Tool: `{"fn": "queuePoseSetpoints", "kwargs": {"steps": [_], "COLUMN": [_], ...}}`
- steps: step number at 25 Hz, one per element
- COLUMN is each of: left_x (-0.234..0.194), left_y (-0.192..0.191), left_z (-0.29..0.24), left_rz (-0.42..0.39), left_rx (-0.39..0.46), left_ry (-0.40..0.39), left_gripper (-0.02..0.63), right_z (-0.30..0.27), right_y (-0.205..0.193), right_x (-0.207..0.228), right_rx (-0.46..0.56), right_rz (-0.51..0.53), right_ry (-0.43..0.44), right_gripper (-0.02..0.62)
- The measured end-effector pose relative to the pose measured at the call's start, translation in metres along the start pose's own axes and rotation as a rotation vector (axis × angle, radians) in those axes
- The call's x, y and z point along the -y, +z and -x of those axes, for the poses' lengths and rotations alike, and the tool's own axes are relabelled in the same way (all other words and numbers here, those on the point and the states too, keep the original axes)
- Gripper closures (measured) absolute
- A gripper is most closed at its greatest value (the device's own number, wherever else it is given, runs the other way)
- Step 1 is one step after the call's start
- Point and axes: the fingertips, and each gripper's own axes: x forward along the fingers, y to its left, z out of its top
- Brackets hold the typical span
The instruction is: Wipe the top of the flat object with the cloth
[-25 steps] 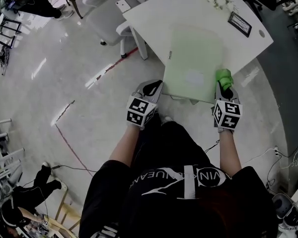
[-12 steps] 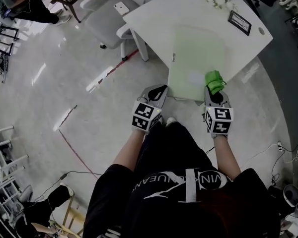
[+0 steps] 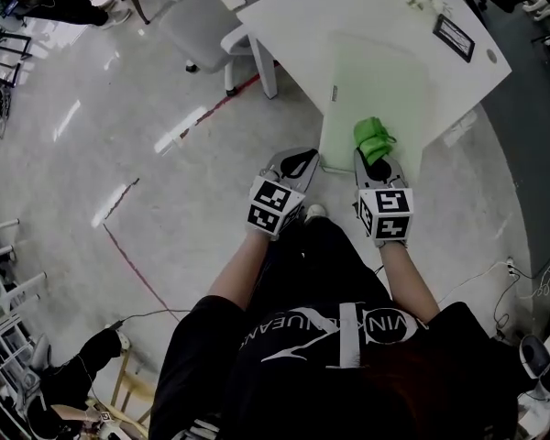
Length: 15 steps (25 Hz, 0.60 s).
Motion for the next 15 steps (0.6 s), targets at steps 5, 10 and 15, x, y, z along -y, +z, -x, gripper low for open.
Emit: {"fn": "queuePoseSetpoints", "kwargs": {"steps": [5, 10, 15], "left_x": [-0.006, -0.022, -0.034], "left_y": [0.000, 0.005, 0.008], "left_z": [0.011, 0.024, 0.039], "left_rz": [0.011, 0.030, 0.045], "left_rx": [0.020, 0.041, 0.060], "left_ry": [0.024, 0.078, 0.124], "left_gripper": [0.595, 0.595, 0.595], "right_z": [-0.007, -0.013, -0.017], "right_y": [0.004, 0.008, 0.010], "right_x": [-0.023, -0.043, -0.066], "right_rx": [0.001, 0.002, 0.004], "right_rz": [0.009, 0.022, 0.033], "right_ry": [0.051, 0.094, 0.149], "right_gripper": [0.558, 0.558, 0.558]}}
